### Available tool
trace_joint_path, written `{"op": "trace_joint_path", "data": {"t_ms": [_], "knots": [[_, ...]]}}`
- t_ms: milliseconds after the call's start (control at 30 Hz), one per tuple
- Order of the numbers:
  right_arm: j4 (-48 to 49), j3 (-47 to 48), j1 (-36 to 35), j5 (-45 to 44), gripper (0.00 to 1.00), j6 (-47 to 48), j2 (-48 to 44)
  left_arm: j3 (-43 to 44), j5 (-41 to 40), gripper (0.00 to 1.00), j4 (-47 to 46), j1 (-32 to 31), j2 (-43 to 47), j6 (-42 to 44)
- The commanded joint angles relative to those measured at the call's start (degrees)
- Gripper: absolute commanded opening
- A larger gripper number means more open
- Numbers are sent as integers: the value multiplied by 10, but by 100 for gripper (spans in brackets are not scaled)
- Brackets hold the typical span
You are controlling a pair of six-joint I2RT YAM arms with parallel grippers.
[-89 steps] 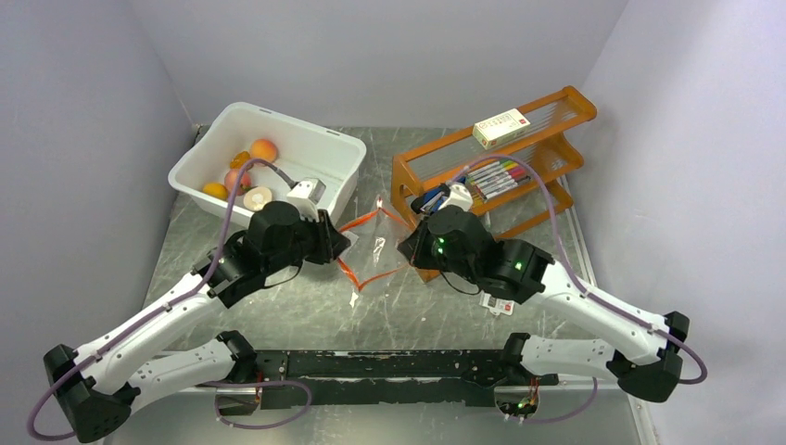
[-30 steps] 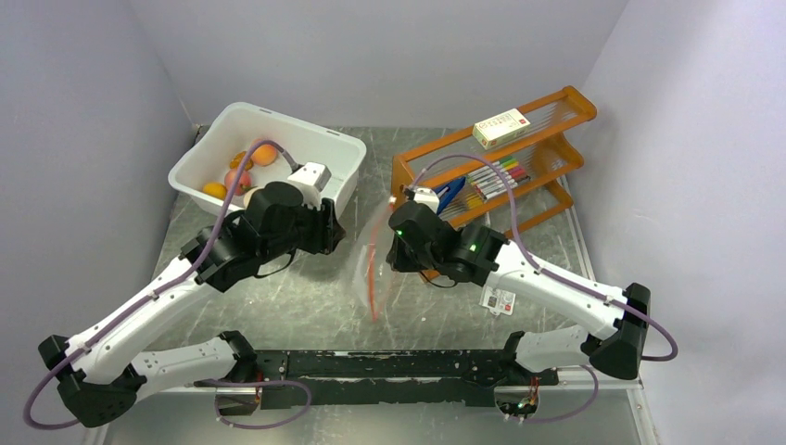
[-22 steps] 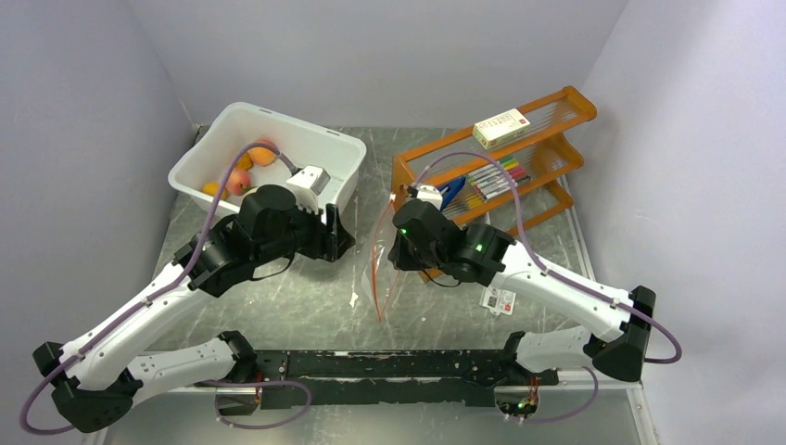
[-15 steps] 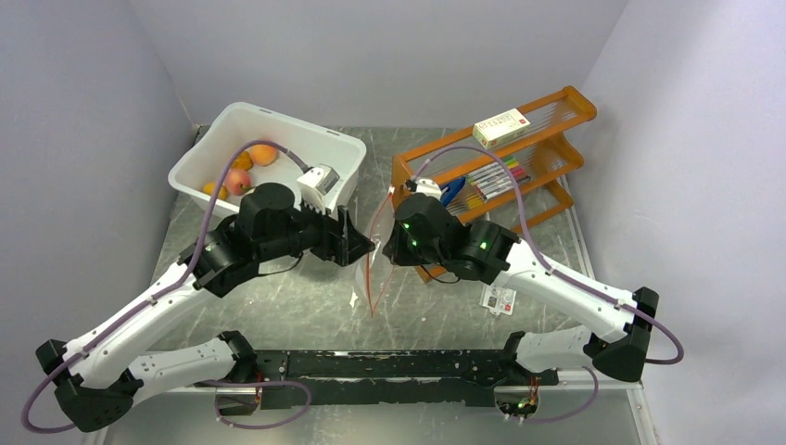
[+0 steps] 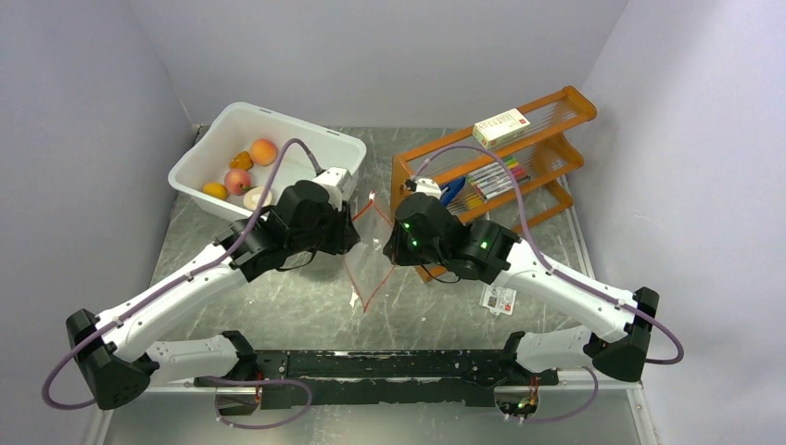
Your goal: Place the food in the zip-top bag and seal the zipper
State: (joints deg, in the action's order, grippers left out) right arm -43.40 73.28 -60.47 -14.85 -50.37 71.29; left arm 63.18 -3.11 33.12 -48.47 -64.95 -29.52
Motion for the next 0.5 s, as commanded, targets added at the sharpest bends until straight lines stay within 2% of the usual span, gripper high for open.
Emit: {"op": "trace_joint_path", "data": {"t_ms": [0,67,267,367,467], "knots": [[-53,29,1,-29,0,11,2,7,-129,15,44,-3,24,-6],[-84,41,1,-50,0,8,1,9,-165,8,72,-2,27,-19],[-141,48,1,-105,0,-3,-27,-16,-188,7,105,-3,46,-48],[-97,27,1,-82,0,12,-51,-39,-114,7,58,-2,64,-33],[-19,-1,0,-18,0,33,-64,-70,9,15,-40,-2,89,-18]]}}
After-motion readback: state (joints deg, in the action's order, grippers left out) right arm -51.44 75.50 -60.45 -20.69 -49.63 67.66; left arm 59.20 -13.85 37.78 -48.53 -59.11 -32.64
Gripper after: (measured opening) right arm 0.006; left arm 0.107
